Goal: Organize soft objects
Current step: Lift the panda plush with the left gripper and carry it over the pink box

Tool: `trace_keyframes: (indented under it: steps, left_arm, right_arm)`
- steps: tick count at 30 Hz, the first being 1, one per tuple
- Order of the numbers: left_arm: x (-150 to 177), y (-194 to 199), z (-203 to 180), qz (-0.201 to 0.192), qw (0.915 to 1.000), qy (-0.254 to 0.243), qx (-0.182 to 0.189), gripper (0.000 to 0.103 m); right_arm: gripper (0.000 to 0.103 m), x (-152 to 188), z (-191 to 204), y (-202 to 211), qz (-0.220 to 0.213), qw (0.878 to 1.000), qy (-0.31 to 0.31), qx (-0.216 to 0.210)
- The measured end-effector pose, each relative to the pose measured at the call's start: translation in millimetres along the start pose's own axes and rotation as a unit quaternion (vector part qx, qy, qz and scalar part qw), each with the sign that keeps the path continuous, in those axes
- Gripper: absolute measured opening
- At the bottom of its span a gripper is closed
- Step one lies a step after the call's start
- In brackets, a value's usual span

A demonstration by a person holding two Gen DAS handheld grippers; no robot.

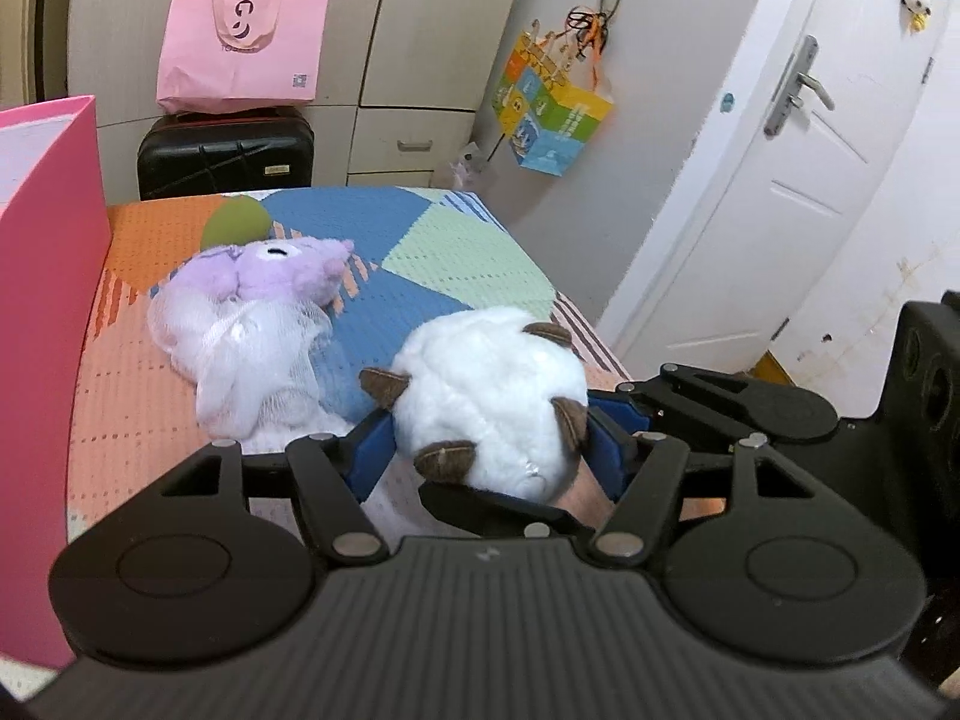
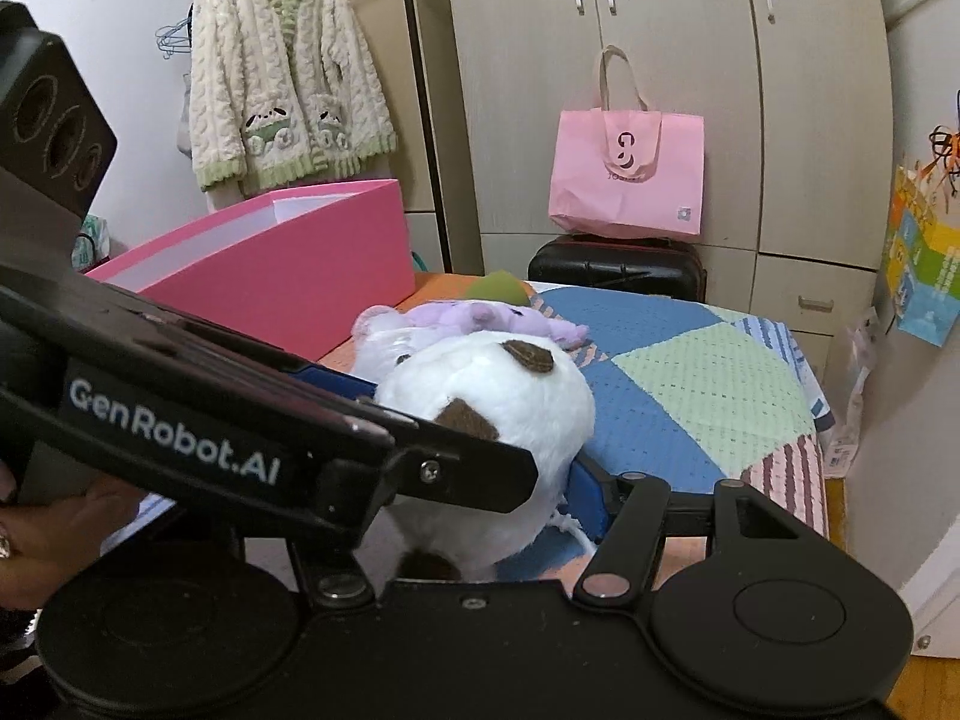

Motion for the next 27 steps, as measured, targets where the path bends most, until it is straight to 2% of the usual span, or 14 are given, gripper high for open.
trace_keyframes:
  steps: [4, 12, 20, 27]
  left_arm:
    - [9.9, 13.6, -5.3, 0.025, 0.9996, 0.011, 0.009, 0.065]
    - [17.0, 58.5, -8.7, 0.026, 0.9989, 0.024, 0.031, 0.064]
    - [15.8, 114.7, 3.8, 0.036, 0.9982, 0.029, 0.039, 0.064]
    - [11.9, 167.4, 25.9, 0.013, 0.9975, 0.057, 0.038, 0.064]
  right_arm:
    - [0.067, 8.1, 12.5, 10.8, 0.02, 1.0, -0.012, 0.004]
    - [0.067, 11.0, 49.7, 37.0, 0.041, 0.999, 0.011, 0.01]
    - [0.068, 0.9, 96.5, 59.2, 0.059, 0.998, 0.016, -0.024]
    - [0.068, -12.1, 145.2, 71.9, 0.063, 0.996, 0.026, -0.064]
Point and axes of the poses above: each gripper's, at about its wrist camera, not at the fingertips, and y roughly against the way its jaws point, z to its left, x to its underside, the point moved 10 cm from there along -y, roughly the way its jaws point, and after that the axes turned 15 degrees about -y, right-handed, at the moved point
